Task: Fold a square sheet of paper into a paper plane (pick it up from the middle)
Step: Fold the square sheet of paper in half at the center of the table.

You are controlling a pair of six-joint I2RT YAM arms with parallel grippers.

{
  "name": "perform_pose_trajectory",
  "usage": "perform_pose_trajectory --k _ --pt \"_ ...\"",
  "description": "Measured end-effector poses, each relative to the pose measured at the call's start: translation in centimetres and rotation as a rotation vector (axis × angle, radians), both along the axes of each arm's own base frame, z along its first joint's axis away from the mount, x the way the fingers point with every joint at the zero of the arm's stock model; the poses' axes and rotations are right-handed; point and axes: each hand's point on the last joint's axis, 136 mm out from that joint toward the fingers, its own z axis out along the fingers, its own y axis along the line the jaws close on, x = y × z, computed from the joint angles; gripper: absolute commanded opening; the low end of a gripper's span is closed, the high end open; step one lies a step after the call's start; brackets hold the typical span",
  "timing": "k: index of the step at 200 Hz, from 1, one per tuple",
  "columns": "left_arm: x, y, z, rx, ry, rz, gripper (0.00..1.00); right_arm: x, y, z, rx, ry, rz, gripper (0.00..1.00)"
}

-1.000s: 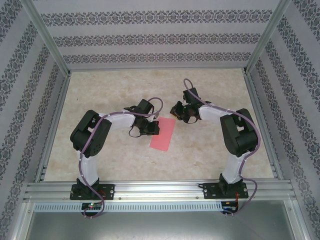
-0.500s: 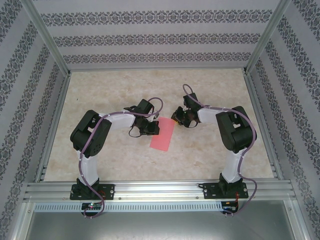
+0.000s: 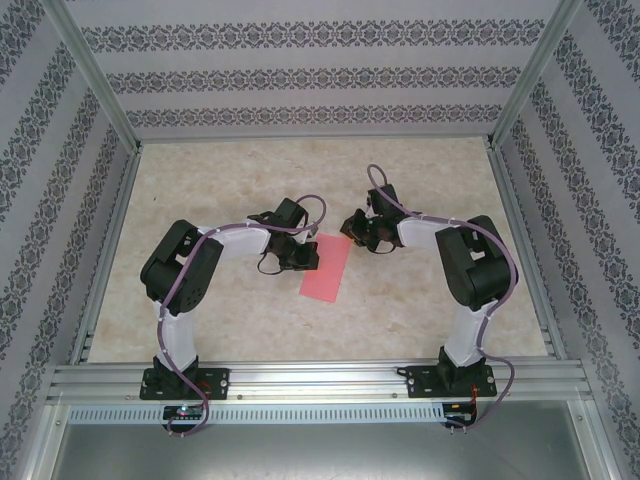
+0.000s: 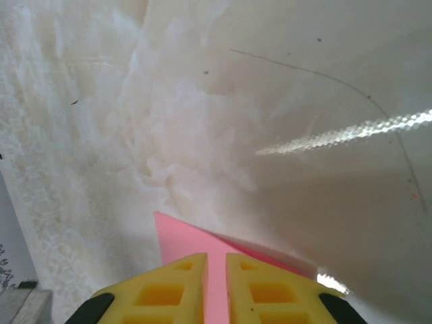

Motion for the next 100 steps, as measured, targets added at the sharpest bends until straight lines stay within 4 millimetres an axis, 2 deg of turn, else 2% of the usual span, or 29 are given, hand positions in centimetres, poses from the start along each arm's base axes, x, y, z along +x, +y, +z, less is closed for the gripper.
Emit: perform_pose_trajectory --k 16,65,79,100 --pt "0.0 0.0 0.0 0.000 0.001 0.000 0.00 -0.3 0.0 -1.5 0.003 0.025 -0.001 0.15" --pt "0.0 0.0 0.0 -0.001 0.001 -0.001 0.00 -0.1 -0.2 -1.0 0.019 0.013 -0.004 0.15" --pt "0.0 0.0 0.0 -0.001 0.001 -0.001 0.00 -0.4 -0.2 0.0 0.020 0.005 0.001 0.16" --pt "0.0 0.0 0.0 -0.001 0.001 -0.001 0.00 -0.8 0.1 3.1 0.037 -0.048 0.011 0.16"
